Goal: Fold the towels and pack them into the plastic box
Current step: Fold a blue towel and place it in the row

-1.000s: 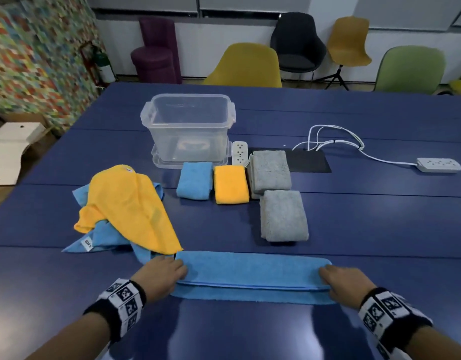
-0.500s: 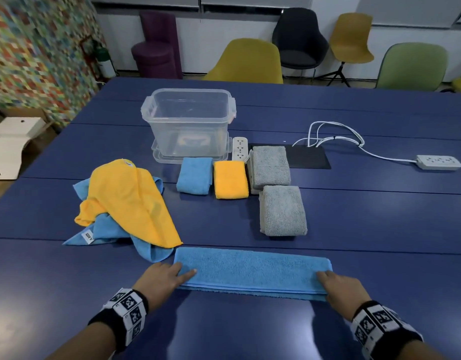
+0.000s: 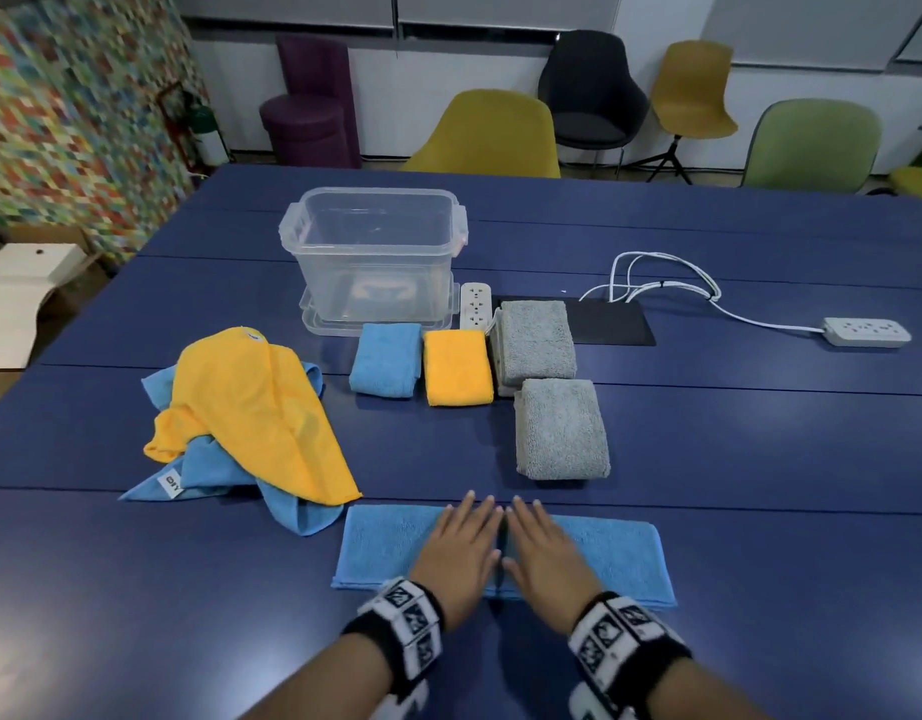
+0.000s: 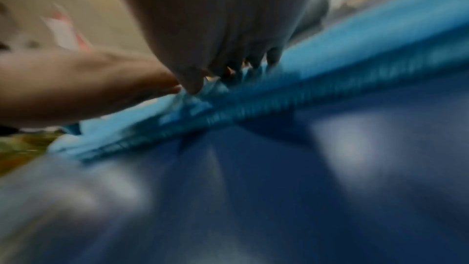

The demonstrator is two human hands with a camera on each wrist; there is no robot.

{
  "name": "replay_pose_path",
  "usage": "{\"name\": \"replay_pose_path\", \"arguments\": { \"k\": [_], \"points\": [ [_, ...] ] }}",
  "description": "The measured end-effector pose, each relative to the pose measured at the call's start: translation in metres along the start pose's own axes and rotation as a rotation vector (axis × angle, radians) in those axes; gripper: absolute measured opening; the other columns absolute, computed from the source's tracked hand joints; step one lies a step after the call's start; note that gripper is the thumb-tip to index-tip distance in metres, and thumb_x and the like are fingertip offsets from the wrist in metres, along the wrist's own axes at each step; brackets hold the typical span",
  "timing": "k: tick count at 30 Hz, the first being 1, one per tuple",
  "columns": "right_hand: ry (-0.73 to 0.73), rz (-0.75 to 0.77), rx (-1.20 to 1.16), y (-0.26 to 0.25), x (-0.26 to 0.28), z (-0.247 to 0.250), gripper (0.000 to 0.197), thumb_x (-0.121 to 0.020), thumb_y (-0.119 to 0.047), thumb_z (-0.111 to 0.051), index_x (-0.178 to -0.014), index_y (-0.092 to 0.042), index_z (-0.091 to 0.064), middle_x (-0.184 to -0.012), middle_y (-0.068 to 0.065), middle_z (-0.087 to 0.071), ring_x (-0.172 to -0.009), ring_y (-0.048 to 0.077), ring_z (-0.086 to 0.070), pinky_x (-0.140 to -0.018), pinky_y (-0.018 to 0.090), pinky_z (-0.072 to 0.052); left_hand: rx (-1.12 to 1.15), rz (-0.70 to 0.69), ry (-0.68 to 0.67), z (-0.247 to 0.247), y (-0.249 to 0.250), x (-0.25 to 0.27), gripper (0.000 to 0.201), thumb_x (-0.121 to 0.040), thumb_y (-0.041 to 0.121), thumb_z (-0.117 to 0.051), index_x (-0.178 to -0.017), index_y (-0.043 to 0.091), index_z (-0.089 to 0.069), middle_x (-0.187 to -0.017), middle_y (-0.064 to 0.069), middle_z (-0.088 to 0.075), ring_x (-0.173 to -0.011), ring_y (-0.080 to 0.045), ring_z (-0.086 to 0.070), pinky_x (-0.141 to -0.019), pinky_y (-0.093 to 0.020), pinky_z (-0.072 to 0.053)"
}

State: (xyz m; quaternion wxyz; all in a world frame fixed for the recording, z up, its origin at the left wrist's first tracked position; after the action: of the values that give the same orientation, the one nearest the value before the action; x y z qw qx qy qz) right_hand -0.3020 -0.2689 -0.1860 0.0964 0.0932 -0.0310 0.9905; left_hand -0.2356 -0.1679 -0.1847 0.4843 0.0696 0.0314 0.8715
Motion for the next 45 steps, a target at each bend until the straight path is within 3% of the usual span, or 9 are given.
{"name": "replay_pose_path", "arguments": {
  "k": [4, 8, 15, 18, 24, 28, 30, 35, 45],
  "points": [
    [-0.043, 0.017, -0.063, 0.002, -0.001, -0.036, 0.063, -0.098, -0.048, -0.01, -0.149, -0.013, 0.0, -0.146, -0.002, -0.028, -0.145, 0.02, 0.007, -0.111, 0.034, -0.008, 0.019, 0.044, -0.047, -0.032, 0.0, 0.006, 0.056, -0.1, 0.038, -0.002, -0.143, 0.022, -0.032, -0.131, -0.001, -0.057, -0.13, -0.024, -0.042, -0.112, -0.035, -0.013],
    [-0.062, -0.03, -0.08, 0.039, 0.014, -0.029, 0.068, -0.096, -0.057, -0.008, -0.149, -0.015, 0.002, -0.158, 0.002, -0.003, -0.145, 0.018, 0.011, -0.112, 0.032, -0.003, 0.042, 0.145, -0.04, -0.036, -0.053, 0.024, 0.055, -0.1, 0.043, -0.006, -0.149, 0.019, 0.0, -0.138, -0.004, -0.049, -0.145, -0.021, 0.008, -0.112, -0.032, -0.002],
    [-0.18, -0.23, -0.059, 0.108, 0.045, -0.036, 0.073, -0.095, -0.059, -0.007, -0.149, -0.01, -0.001, -0.144, 0.006, -0.039, -0.145, 0.015, 0.012, -0.112, 0.03, 0.0, -0.007, 0.256, -0.201, -0.031, -0.114, 0.045, 0.059, -0.1, 0.047, -0.008, -0.149, 0.017, -0.002, -0.139, -0.007, -0.049, -0.145, -0.015, 0.01, -0.112, -0.031, -0.003],
    [-0.128, -0.237, -0.021, 0.131, 0.054, -0.027, 0.099, -0.078, -0.075, 0.014, -0.144, -0.001, 0.009, -0.155, 0.008, -0.006, -0.132, -0.002, 0.037, -0.107, 0.022, 0.023, 0.018, 0.234, -0.256, -0.041, -0.117, 0.042, 0.06, -0.099, 0.048, -0.008, -0.149, 0.015, -0.007, -0.139, -0.005, -0.045, -0.146, -0.015, 0.007, -0.113, -0.031, -0.002],
    [-0.089, -0.278, 0.067, 0.151, 0.058, -0.017, 0.062, -0.095, -0.057, -0.011, -0.125, -0.012, -0.043, -0.126, 0.012, -0.058, -0.143, 0.029, -0.011, -0.113, 0.041, -0.003, 0.086, 0.347, -0.134, -0.003, -0.12, 0.04, 0.062, -0.097, 0.051, -0.016, -0.149, 0.017, -0.019, -0.157, -0.001, -0.012, -0.143, -0.021, -0.019, -0.113, -0.036, -0.026],
    [0.137, -0.012, -0.056, 0.071, 0.024, 0.036, 0.064, -0.055, -0.034, -0.084, -0.107, -0.021, -0.048, -0.098, 0.004, -0.064, -0.082, 0.023, -0.063, -0.078, 0.036, -0.049, 0.162, 0.549, -0.073, 0.013, -0.143, 0.046, 0.051, -0.095, 0.039, -0.045, -0.139, 0.019, -0.033, -0.136, -0.004, -0.039, -0.126, -0.022, -0.038, -0.1, -0.029, -0.036],
    [0.169, 0.143, -0.05, 0.023, 0.009, 0.046, 0.064, -0.056, -0.034, -0.083, -0.11, -0.021, -0.051, -0.094, -0.002, -0.059, -0.074, 0.018, -0.061, -0.065, 0.028, -0.055, 0.299, 0.652, -0.134, 0.011, -0.15, 0.051, 0.046, -0.092, 0.041, -0.049, -0.131, 0.019, -0.04, -0.126, -0.003, -0.05, -0.116, -0.021, -0.049, -0.088, -0.031, -0.045],
    [-0.394, 0.013, -0.127, -0.032, -0.018, 0.024, 0.084, -0.086, -0.052, -0.053, -0.149, -0.027, -0.004, -0.144, 0.007, -0.03, -0.127, 0.027, -0.04, -0.099, 0.04, -0.041, 0.559, 0.681, -0.202, 0.002, -0.148, 0.052, 0.032, -0.088, 0.039, -0.058, -0.106, 0.013, -0.055, -0.1, -0.003, -0.059, -0.089, -0.019, -0.057, -0.071, -0.027, -0.045],
    [-0.396, -0.045, -0.198, -0.06, -0.061, 0.023, 0.095, -0.08, -0.052, -0.06, -0.149, -0.028, -0.001, -0.145, 0.01, -0.025, -0.131, 0.028, -0.032, -0.103, 0.039, -0.038, 0.799, 0.785, 0.08, 0.035, -0.168, 0.045, 0.021, -0.092, 0.024, -0.053, -0.104, 0.012, -0.04, -0.068, -0.005, -0.05, -0.06, -0.02, -0.048, -0.051, -0.029, -0.033]
  ]
}}
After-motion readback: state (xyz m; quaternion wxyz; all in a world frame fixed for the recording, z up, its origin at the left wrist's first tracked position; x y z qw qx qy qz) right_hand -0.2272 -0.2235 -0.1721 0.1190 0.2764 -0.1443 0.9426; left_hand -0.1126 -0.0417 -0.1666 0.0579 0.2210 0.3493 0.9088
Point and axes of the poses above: each hand's wrist, its own x-axis away from the middle knuckle, its own z-axis out of the back of the hand, y = z × x, the point moved 5 cm from there along -x, towards the middle knuckle
